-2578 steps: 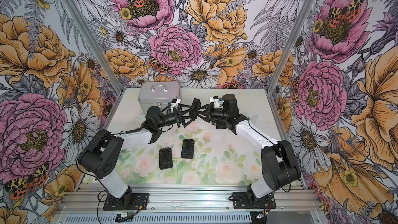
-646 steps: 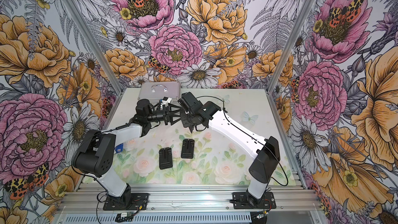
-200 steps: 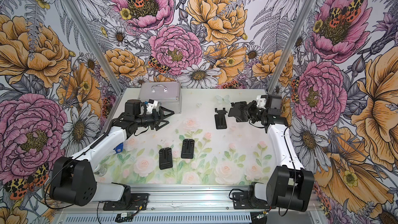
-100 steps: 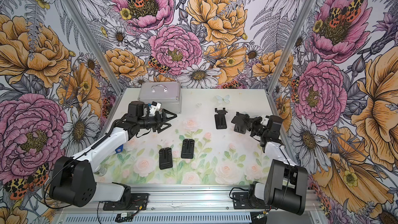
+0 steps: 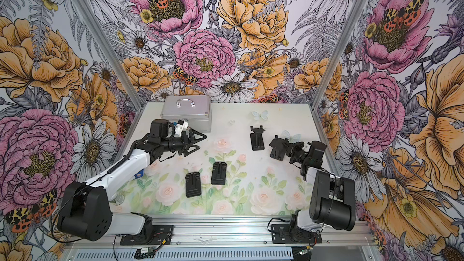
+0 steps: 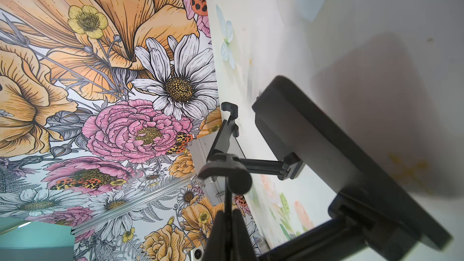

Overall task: Open the phone stand
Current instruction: Place the phone stand at the center of the board.

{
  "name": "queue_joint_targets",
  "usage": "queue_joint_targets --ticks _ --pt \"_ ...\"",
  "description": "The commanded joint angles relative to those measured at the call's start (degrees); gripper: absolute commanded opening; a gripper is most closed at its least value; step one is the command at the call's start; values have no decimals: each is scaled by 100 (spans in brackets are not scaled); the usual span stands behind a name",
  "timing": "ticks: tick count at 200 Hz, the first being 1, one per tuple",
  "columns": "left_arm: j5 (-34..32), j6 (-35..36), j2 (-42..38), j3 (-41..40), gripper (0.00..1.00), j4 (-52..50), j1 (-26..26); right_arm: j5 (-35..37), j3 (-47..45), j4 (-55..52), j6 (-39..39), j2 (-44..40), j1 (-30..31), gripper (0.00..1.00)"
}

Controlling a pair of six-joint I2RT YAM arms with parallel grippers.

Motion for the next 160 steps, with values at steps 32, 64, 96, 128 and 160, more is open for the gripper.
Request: queue_joint_targets --ticks 32,64,96,128,160 --pt "-99 184 -23 -117 99 -45 -53 -47 -333 1425 655 608 -80 0" --pt "-93 195 -6 -118 99 -44 -51 -13 -486 2016 1000 963 -117 0" --pt "-89 207 3 -136 99 -44 -59 11 -418 2031 1033 977 -115 4" --pt "-55 229 47 -124 99 -45 -58 48 -305 2033 1139 1026 -120 16" --pt "-33 255 98 -109 99 -51 -51 91 -124 2031 1286 1066 -124 26"
